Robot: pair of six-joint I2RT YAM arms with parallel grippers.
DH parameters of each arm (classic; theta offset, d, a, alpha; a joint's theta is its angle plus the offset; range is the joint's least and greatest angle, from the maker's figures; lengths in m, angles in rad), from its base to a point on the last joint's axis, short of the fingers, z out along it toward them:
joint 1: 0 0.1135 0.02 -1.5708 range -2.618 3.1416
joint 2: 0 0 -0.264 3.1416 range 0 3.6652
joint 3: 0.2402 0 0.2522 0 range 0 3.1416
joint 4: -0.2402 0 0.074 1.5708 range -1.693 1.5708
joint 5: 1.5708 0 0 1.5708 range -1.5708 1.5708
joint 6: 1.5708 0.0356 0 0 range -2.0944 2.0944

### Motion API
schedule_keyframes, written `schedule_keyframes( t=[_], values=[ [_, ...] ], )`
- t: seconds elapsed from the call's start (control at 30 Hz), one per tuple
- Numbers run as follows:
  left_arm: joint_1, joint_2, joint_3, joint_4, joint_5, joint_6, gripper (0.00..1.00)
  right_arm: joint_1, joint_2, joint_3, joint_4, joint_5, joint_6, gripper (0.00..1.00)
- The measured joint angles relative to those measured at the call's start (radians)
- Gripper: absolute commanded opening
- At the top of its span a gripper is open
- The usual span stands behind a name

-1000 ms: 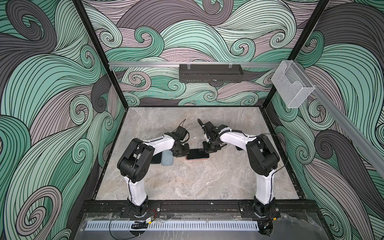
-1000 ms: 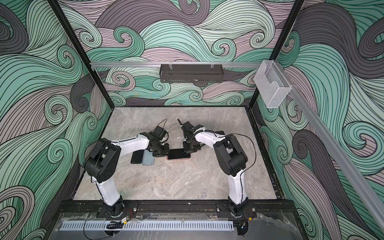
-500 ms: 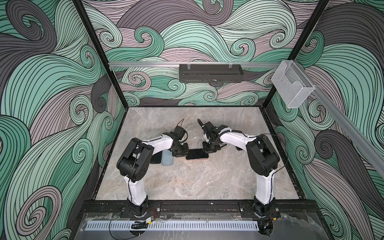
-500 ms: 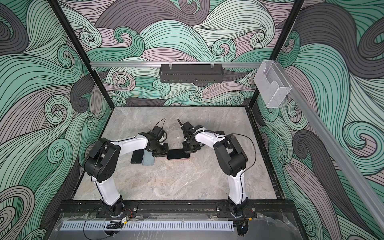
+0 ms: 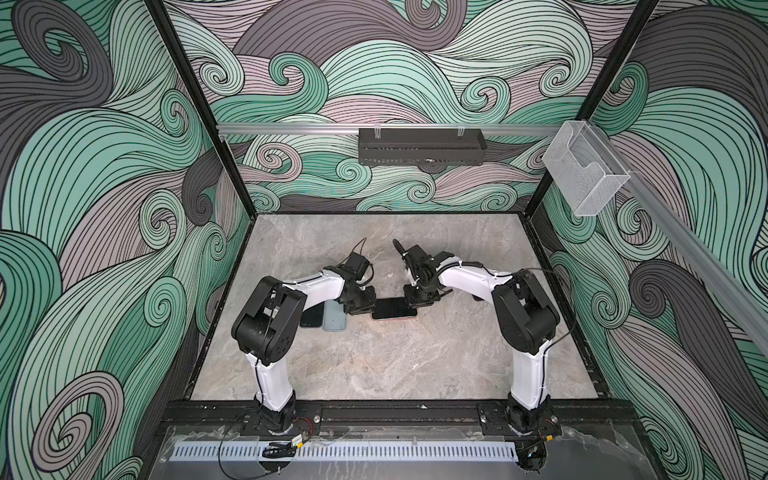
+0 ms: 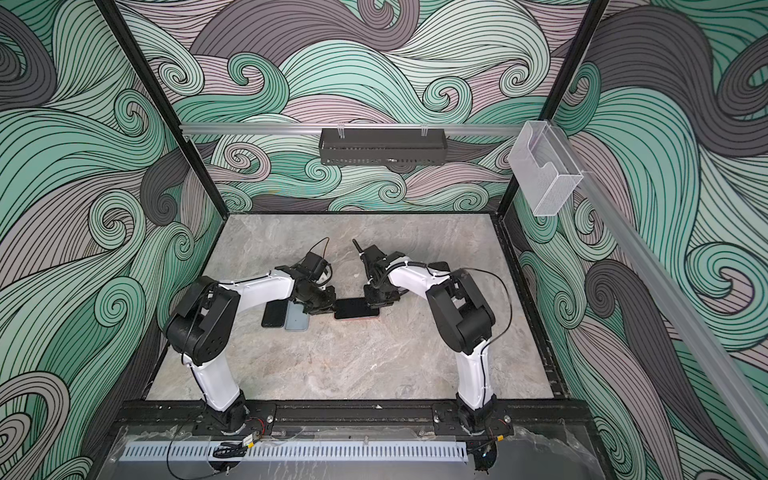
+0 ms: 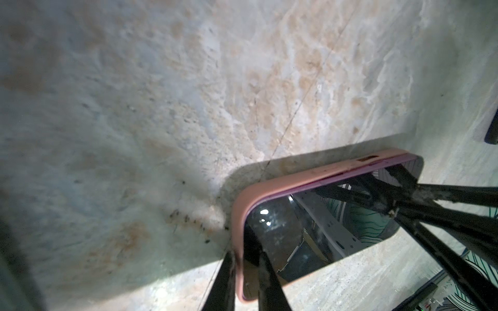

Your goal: Put the phone into the phone case

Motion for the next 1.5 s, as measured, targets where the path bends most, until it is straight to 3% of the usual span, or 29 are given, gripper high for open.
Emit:
schedule_keyframes(
  t=[0.67,1.17,1.5],
  values=[
    [-0.001,-0.014,-0.024,0.017,-0.007,0.001,0.16,0.027,-0.059,-0.063,-0.072,0.03,-0.039,0.19],
    [-0.005,-0.017,-0.023,-0.002,-0.016,0.007,0.21,0.027,-0.016,-0.058,-0.092,0.071,-0.057,0.18],
    [-0.005,-0.017,-0.023,-0.002,-0.016,0.008,0.21,0.023,-0.125,-0.043,-0.089,0.063,-0.073,0.2]
  ],
)
